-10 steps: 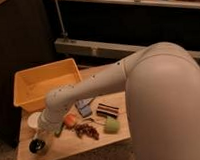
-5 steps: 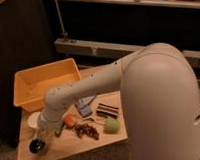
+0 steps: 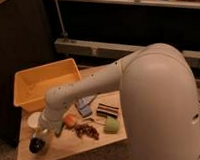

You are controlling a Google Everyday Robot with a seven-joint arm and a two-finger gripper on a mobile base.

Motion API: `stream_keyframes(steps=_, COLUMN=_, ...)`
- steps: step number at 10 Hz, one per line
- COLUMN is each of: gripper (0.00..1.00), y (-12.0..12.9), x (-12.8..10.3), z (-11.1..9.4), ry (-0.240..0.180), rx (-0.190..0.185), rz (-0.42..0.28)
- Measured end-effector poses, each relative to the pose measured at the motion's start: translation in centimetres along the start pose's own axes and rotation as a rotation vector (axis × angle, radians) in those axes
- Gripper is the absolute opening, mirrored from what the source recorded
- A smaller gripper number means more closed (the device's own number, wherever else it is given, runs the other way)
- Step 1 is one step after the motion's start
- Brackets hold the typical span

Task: Place brush in metal cup

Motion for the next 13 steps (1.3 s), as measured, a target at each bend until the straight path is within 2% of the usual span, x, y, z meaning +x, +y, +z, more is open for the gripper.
stream_keyframes(steps=3, gripper=0.80, y=-0.28, x=-0.13, z=-0.08, ry=0.008, rx=-0.007, rz=-0.007)
stream_keyframes(steps=5, gripper=0.80, y=-0.55, x=-0.21, z=-0.41, ry=0.018, rx=-0.028, rz=-0.025)
stream_keyframes(steps=13, gripper=0.80, y=-0.39, x=-0.07, z=-0.26, ry=0.022, rx=-0.029, rz=-0.029)
